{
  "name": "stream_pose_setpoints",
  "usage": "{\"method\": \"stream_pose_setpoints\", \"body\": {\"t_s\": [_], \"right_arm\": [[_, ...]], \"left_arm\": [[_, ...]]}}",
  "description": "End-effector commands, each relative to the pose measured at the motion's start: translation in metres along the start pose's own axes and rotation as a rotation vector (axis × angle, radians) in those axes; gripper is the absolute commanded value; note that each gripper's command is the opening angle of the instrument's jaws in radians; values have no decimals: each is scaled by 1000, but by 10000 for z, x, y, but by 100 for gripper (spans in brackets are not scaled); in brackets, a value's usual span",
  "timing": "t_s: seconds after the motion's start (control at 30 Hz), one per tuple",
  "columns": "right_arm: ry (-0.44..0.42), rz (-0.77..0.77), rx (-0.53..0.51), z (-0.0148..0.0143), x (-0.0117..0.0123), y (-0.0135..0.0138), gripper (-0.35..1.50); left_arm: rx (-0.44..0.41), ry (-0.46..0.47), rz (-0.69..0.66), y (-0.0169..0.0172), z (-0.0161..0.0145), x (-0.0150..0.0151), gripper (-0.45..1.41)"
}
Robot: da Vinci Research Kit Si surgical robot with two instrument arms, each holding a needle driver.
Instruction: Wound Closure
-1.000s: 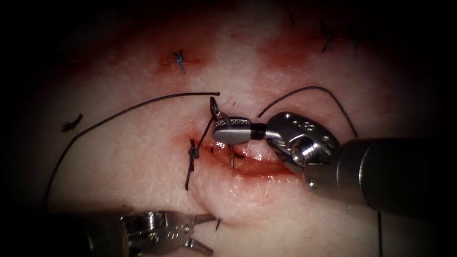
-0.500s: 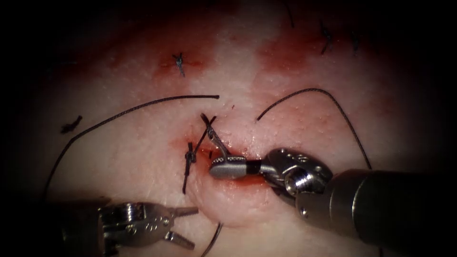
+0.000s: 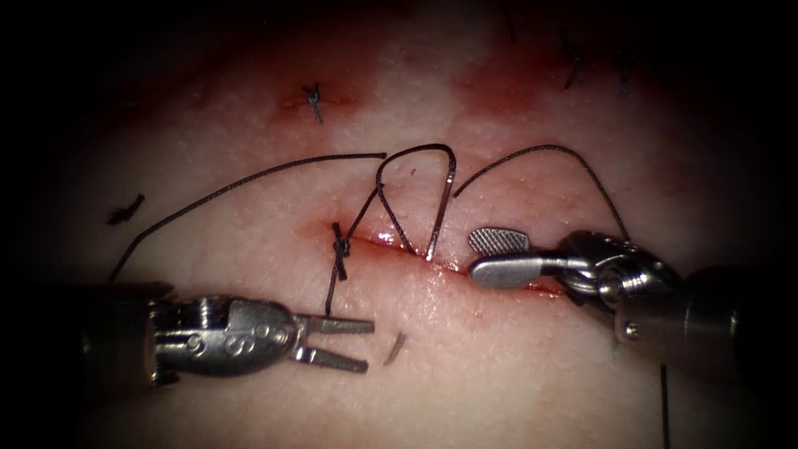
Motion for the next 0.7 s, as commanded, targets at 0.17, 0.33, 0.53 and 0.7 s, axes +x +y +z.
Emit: {"method": "stream_pose_setpoints", "body": {"t_s": [0.17, 0.33, 0.53, 0.7], "right_arm": [[-28, -14, 28, -2, -1, 7, 118], [-41, -21, 43, 0, -2, 6, 121], [-47, -23, 50, 0, -4, 6, 121], [-49, -25, 53, 1, -6, 7, 114]], "left_arm": [[-5, 42, 69, -9, 22, -21, 63], [-27, 84, 97, -9, 35, -30, 66], [-49, 139, 126, -8, 40, -25, 70], [-60, 174, 138, -8, 49, -18, 59]]}}
